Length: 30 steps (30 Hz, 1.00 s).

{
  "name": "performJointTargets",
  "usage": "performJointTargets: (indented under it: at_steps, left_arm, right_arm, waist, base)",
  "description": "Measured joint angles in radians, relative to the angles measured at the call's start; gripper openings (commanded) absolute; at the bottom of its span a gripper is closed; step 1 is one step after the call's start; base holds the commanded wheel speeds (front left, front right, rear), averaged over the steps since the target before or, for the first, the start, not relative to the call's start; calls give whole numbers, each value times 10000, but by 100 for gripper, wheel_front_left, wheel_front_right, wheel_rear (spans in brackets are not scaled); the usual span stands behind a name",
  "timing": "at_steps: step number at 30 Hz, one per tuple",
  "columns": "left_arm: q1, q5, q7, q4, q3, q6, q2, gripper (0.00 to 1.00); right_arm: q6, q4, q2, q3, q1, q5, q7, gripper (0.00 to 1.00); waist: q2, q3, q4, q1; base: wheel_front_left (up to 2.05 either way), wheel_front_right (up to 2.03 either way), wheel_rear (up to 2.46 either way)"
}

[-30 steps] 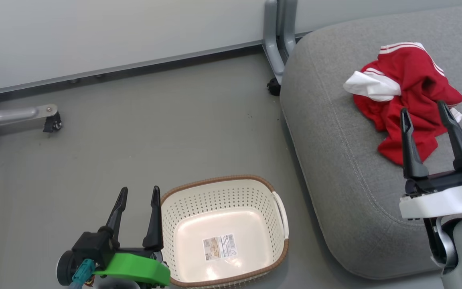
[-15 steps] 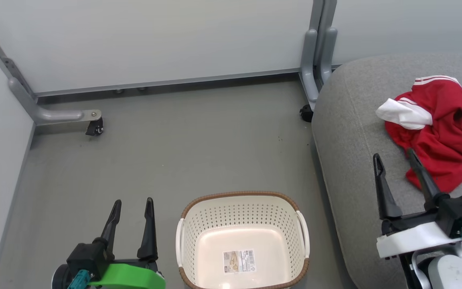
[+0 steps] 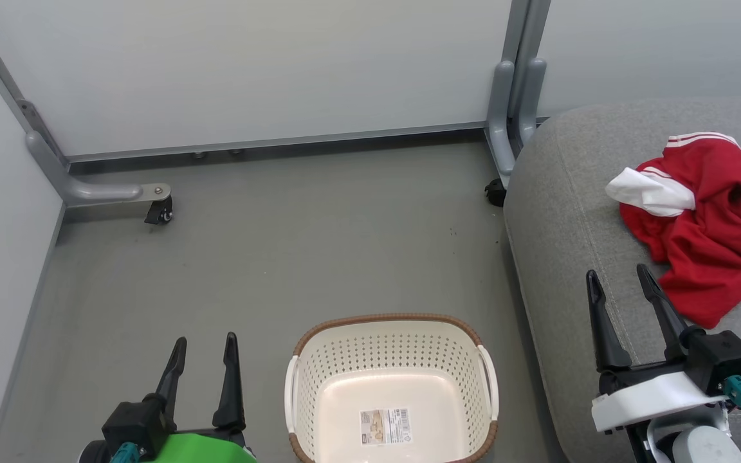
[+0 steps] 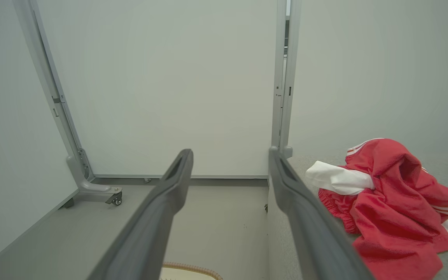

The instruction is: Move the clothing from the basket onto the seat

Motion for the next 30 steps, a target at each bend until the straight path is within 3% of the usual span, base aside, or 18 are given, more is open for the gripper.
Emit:
performJointTargets:
  at_steps: [14,27,30]
  left_arm:
    - [8,-125,0,100,36,81,0,100]
    - [7,-286,0,111,40,-69,0,100]
    - [7,-629,0,63,63,-290,0,100]
  right_arm:
    - [0,21,-56,-31,-1,75,0,100]
    - [2,90,-96,25,-5,98,0,100]
    - [0,96,-96,8,-5,98,0,100]
  waist:
    - [0,-29,-65,0]
    - [0,9,-61,0]
    - [0,2,-41,0]
  base:
    - [0,0,0]
    - [0,0,0]
    - [0,0,0]
